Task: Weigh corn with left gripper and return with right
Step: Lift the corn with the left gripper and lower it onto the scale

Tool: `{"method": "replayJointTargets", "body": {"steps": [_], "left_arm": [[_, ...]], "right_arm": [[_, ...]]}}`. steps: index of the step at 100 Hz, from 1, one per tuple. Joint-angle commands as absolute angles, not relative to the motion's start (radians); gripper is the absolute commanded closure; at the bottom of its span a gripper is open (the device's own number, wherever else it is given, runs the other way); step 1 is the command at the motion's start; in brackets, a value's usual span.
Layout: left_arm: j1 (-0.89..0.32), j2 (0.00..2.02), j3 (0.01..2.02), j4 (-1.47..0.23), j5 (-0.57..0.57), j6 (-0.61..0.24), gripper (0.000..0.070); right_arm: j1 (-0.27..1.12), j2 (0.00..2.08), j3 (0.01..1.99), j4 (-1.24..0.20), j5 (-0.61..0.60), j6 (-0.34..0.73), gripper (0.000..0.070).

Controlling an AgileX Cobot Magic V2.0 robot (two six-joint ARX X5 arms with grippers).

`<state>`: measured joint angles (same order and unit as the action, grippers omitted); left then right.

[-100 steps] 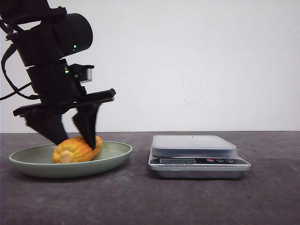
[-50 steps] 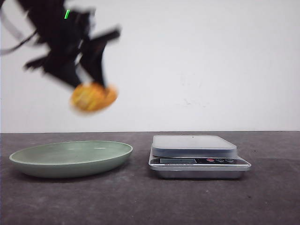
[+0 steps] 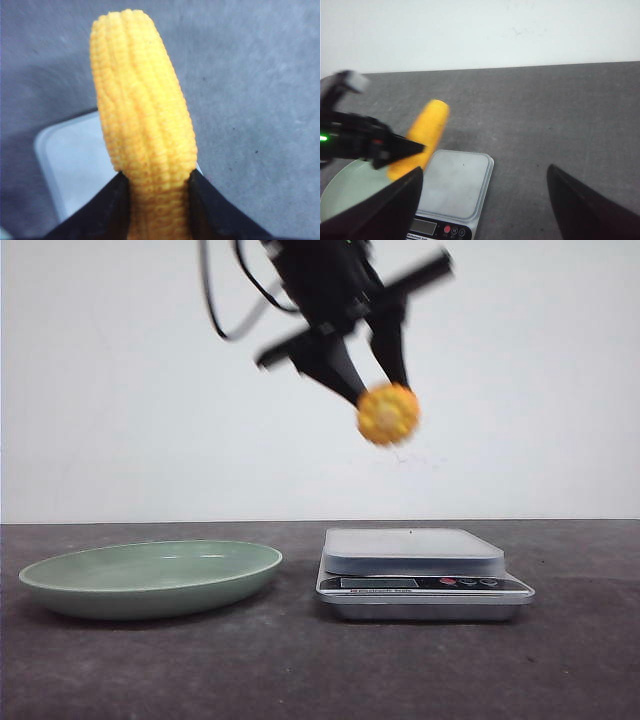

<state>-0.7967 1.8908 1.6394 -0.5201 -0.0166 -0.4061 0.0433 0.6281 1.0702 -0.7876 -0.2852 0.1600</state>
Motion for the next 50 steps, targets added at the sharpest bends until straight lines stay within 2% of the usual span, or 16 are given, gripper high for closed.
{"method": "replayJointTargets", "body": {"steps": [1,32,36,46,50], "left_arm": [[-0.810,1.941,1.682,-0.520,-0.021,-0.437,0.0697],[-0.811,2.051,1.691,-0.565,-0.023,-0.445,0.0685],[-0.811,2.055,1.691,-0.564,-0.023,-0.446,0.0609],[-0.811,2.055,1.691,-0.558,-0.023,-0.446,0.0259],[-0.811,2.055,1.691,-0.557,-0.023,-0.446,0.0195]], "right_arm": [[0.045,0.631,1.081,-0.787,-0.284,0.148,0.0207],[0.045,0.631,1.081,-0.788,-0.284,0.148,0.0207],[0.045,0.631,1.081,-0.788,-0.284,0.148,0.0207],[0.045,0.631,1.081,-0.788,-0.284,0.145,0.0207],[0.045,0.631,1.081,-0.788,-0.284,0.146,0.0207]]}}
